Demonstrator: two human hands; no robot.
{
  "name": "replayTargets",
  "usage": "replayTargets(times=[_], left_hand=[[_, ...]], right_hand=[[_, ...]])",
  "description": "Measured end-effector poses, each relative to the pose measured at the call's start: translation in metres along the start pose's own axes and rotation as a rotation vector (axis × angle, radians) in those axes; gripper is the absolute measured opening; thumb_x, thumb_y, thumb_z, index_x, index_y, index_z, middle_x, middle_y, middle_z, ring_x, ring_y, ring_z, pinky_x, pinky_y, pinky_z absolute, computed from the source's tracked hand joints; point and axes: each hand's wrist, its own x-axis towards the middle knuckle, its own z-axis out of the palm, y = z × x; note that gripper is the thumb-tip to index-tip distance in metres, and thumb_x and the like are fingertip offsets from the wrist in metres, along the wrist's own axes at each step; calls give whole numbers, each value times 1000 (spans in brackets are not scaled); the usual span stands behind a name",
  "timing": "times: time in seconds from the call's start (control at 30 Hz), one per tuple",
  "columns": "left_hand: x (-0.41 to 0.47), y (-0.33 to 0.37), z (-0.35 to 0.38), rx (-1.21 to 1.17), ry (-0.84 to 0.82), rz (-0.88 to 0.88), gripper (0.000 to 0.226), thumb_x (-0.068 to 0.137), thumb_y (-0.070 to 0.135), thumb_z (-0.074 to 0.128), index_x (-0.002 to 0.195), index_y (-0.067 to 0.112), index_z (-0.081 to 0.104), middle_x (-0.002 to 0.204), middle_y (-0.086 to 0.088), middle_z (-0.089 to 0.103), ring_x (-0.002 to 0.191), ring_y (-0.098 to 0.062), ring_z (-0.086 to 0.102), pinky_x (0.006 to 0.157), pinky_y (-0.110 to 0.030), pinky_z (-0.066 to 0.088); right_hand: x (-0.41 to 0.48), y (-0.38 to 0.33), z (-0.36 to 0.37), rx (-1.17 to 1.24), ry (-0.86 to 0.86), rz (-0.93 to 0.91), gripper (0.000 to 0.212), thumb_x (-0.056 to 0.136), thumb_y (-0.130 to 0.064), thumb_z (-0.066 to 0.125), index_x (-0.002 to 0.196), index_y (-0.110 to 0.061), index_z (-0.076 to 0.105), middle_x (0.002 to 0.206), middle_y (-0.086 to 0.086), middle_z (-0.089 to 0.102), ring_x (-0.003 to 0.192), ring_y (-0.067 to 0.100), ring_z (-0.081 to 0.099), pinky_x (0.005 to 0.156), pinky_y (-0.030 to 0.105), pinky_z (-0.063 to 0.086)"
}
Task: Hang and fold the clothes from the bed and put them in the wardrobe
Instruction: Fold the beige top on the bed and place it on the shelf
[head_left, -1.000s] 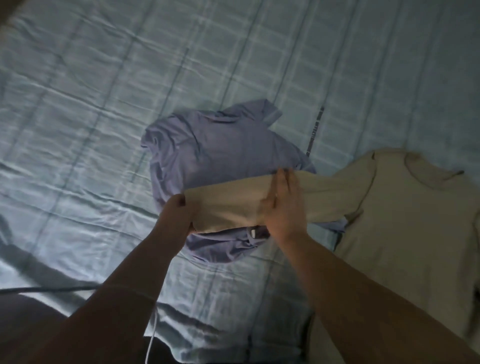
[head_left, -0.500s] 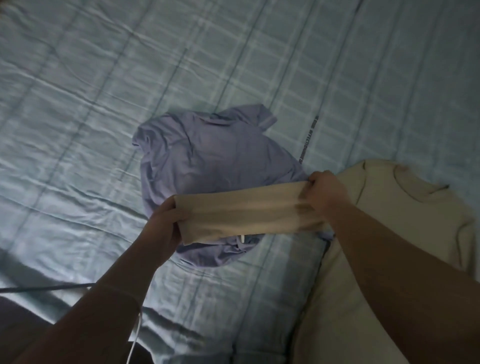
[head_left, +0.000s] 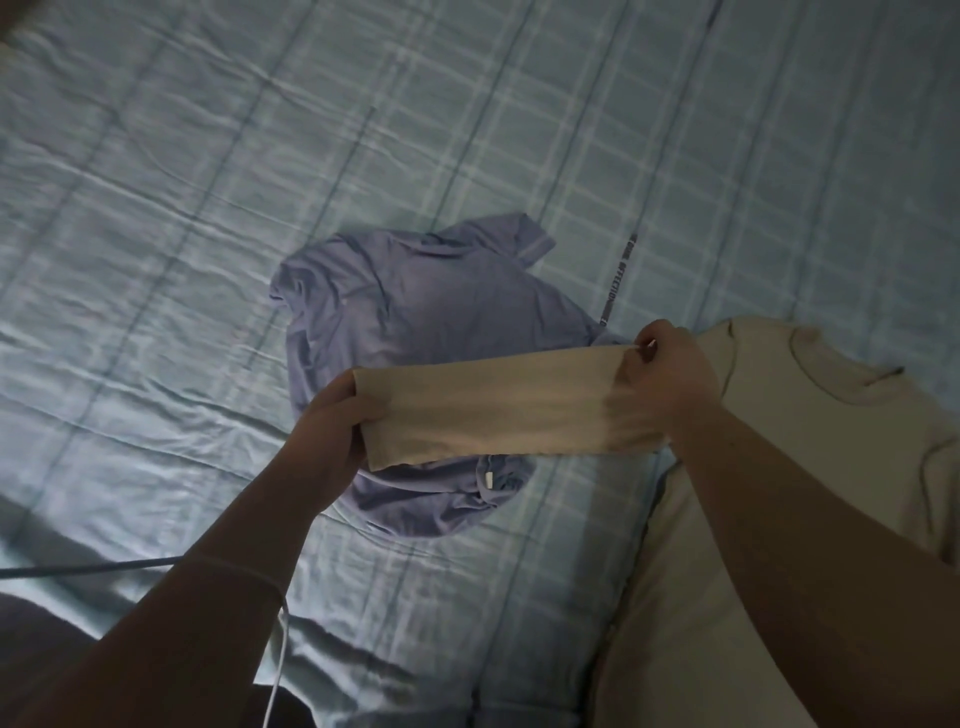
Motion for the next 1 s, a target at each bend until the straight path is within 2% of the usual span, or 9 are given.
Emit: replayTargets(times=[0.17,0.23,0.33,0.47,0.67,0.77,0.83,0.9,1.0], left_hand=[[3,-3,-7,-8,-1,0,32,78,9,55,107,14,69,112,-15,69,101,-34,67,70,-50,57],[4,-4,-7,68,42,18,27,83,13,57,106,18,70,110,-11,71,100,-32,69,68,-44,58],[6,-8,-5,270,145,30,24,83,20,57,105,21,68,109,-13,70,102,-37,69,79,-55,60],[7,-8,-3,451,247,32,20,87,16,56,106,16,62,110,-21,64,103,-42,65,81,-60,57],[5,-11,-4,372,226,47,23,99,8,55,121,10,56,117,-19,61,100,-33,68,74,-41,61],[0,-6,3,397,205,62,28,95,6,58,122,10,57,115,-19,65,101,-40,67,81,-51,58],[-7,-1,17,400,189,93,27,90,13,62,118,13,61,111,-18,68,100,-41,66,82,-54,56],[-15,3,41,309,137,111,26,84,22,65,109,18,66,105,-13,71,94,-36,68,79,-51,55],[-19,-1,87,153,28,113,21,81,17,68,101,14,64,90,-11,67,80,-25,59,68,-38,46]], right_hand=[[-8,-14,5,125,208,9,17,85,-15,56,102,-10,56,113,13,48,87,29,54,74,30,35],[-13,-23,14,173,102,-50,43,83,-11,59,126,-9,51,135,17,40,107,27,53,87,31,43],[-30,-39,37,-45,-9,-82,69,88,-20,54,151,-14,28,159,17,19,137,34,36,110,45,34],[-67,-61,68,-173,38,-190,61,96,-34,41,153,-17,27,161,10,23,144,32,27,115,60,19],[-76,-64,110,-366,-175,-226,64,99,-47,21,157,-25,3,166,4,1,151,28,1,117,62,2],[-69,-69,107,-378,-228,-225,67,99,-46,22,157,-23,-2,165,6,-4,150,31,-3,116,64,4],[-71,-76,88,-215,-195,-242,64,95,-36,39,154,-19,20,161,10,17,146,34,17,115,61,14],[-78,-81,66,169,-99,-214,43,86,-21,52,129,-16,53,133,10,55,124,33,50,106,50,37],[-95,-84,28,912,-290,128,13,87,-27,57,96,-21,65,97,5,70,93,26,68,87,43,53]])
